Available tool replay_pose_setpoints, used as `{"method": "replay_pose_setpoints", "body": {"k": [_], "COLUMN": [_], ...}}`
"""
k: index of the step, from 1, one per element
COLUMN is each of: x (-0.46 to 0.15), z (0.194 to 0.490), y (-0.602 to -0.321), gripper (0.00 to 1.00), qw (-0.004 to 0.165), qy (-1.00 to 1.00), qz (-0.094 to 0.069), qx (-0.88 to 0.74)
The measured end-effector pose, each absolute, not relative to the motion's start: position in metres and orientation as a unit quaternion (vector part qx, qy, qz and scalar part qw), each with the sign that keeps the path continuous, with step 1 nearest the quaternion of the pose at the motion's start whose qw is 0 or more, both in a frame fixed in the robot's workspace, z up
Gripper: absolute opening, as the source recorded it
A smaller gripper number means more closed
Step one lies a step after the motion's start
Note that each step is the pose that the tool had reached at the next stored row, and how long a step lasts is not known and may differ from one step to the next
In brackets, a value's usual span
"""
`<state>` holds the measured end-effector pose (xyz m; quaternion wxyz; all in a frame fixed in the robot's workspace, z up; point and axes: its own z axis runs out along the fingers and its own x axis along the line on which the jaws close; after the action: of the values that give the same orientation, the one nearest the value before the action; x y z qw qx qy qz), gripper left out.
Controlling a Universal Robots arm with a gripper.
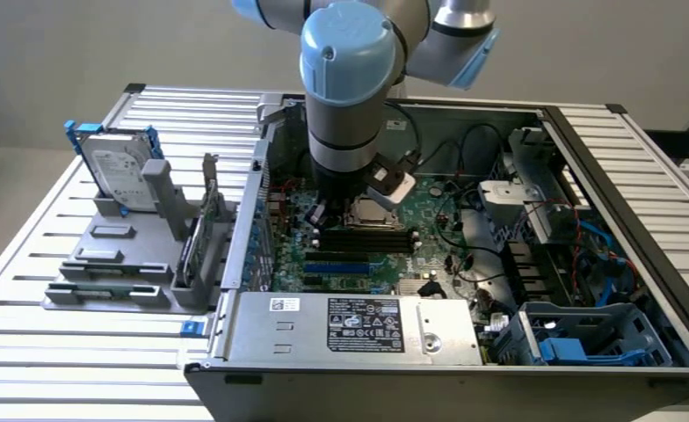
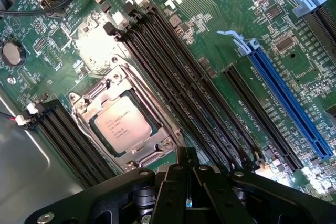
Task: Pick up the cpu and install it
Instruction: 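Install the first cpu locking lever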
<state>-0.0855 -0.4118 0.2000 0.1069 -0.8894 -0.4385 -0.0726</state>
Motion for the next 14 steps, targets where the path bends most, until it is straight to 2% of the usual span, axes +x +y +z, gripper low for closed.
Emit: {"method": "replay_pose_setpoints", "body": {"k": [14], "x": [-0.086], "z": [0.1933], "y": [-0.4082], "gripper": [0.11], "qw": [0.108], "qy": [-0.438], "qz": [-0.073], "qx": [-0.889]}}
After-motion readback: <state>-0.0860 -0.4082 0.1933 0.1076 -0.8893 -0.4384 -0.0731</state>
